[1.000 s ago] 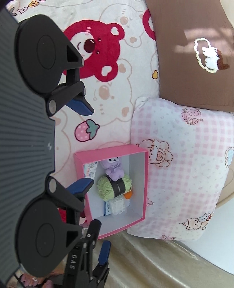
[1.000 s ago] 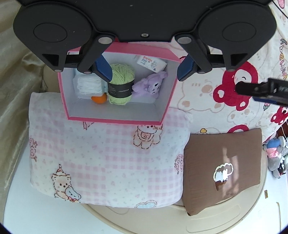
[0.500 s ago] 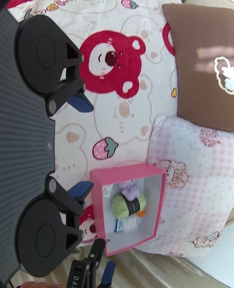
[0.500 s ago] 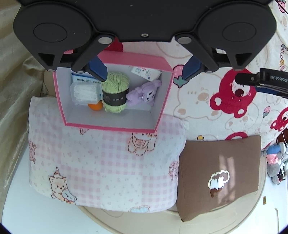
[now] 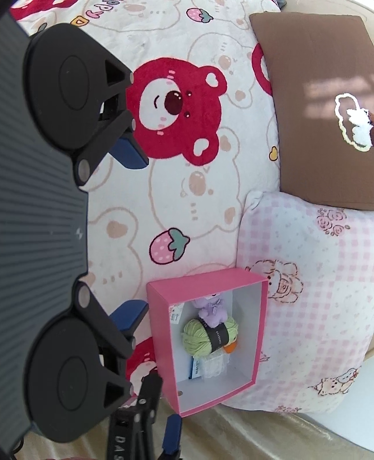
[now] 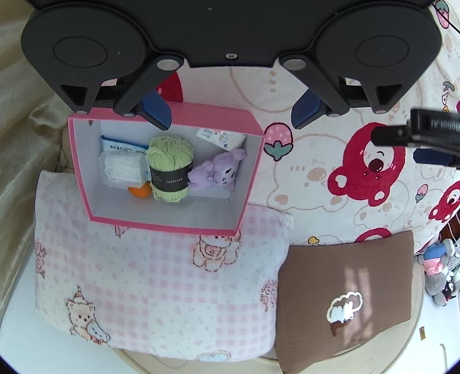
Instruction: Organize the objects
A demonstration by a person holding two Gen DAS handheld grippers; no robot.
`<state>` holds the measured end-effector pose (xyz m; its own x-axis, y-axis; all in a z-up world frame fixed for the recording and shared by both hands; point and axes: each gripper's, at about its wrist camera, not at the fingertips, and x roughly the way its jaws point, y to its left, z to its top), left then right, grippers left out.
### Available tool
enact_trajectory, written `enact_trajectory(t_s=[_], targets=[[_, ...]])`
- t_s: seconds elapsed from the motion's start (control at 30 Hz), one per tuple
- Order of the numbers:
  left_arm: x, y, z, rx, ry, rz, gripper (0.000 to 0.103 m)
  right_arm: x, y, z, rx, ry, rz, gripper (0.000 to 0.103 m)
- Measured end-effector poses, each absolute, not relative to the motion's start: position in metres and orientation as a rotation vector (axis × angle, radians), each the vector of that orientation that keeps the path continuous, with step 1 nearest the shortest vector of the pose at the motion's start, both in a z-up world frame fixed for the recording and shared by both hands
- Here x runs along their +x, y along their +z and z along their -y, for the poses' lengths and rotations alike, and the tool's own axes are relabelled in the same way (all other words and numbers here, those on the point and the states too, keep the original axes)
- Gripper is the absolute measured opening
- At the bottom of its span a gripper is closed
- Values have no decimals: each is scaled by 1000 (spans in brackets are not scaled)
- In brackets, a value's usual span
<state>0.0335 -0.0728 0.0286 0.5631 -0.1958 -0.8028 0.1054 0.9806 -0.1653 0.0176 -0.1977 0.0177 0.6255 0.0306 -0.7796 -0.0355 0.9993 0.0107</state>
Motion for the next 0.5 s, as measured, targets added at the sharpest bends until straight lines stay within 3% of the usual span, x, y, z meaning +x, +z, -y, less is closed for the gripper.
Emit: enact_trajectory(t_s=[0.5], targets=[[39,20,64,-103,-91,-963,99,25,10,195,-89,-33,-905,93]])
